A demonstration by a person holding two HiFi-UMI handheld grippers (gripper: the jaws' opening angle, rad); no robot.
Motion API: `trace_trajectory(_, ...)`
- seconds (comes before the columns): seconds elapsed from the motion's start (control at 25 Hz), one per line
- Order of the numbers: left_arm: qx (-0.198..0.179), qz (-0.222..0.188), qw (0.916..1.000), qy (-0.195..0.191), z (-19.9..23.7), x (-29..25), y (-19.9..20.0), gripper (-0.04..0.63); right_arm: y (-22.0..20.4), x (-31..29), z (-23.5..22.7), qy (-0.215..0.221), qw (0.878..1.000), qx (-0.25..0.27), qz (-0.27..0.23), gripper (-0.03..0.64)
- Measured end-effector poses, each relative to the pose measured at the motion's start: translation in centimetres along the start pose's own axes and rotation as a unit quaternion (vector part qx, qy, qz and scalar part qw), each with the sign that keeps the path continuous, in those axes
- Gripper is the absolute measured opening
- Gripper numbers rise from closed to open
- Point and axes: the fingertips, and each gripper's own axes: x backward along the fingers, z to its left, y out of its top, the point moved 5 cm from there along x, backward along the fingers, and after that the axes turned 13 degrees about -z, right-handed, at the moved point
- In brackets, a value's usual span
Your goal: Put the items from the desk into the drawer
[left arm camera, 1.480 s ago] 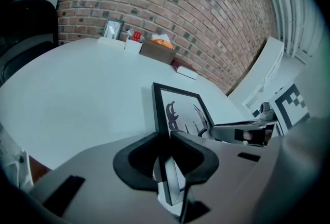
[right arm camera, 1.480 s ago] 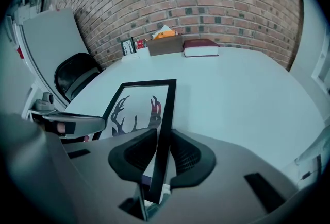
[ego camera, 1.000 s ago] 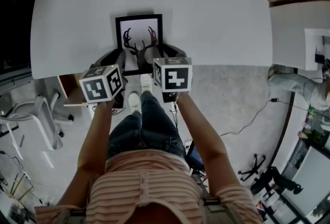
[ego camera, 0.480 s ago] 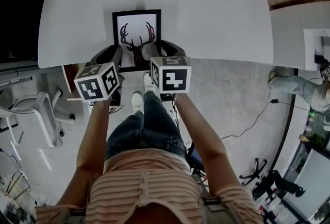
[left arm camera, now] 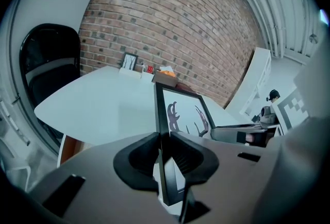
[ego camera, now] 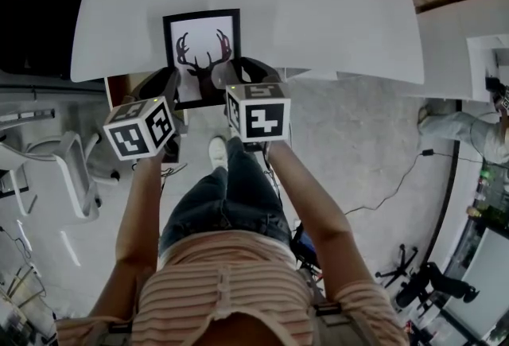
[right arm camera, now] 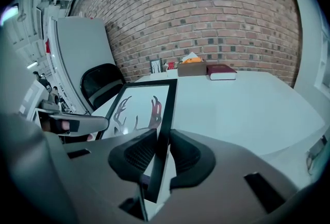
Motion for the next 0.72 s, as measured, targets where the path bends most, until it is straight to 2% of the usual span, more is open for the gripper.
trace_trajectory(0.44, 0.001, -0.021, 0.9995, 0.022, 0.4, 5.7, -1.7, 0.075, -2.3, 3.4, 3.5, 0.019, 1.0, 0.0, -0.011, 0.087)
trace_trajectory(0.72, -0.015, -0.035, 0.9985, 0.04, -0.4, 9.3, -2.8, 0.075, -4.0, 6.0, 4.9, 0.04, 0.999, -0.004, -0.02, 0.087)
